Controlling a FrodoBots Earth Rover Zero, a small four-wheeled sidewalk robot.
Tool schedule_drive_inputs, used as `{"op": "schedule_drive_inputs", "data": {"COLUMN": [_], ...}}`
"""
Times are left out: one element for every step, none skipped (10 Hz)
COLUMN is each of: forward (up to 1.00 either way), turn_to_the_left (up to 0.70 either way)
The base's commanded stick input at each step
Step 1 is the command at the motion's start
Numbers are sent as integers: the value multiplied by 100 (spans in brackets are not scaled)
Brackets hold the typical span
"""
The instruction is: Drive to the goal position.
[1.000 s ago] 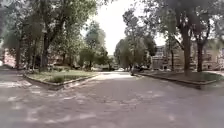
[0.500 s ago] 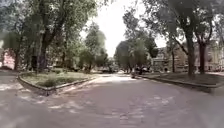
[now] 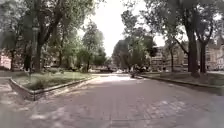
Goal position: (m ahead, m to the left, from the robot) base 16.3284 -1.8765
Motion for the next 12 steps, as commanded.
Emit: {"op": "schedule_drive_inputs", "data": {"forward": [85,85,85,85,85,85,85,85,85,85,85,85], "turn_to_the_left": [0,0,0,0,0,0,0,0,0,0,0,0]}}
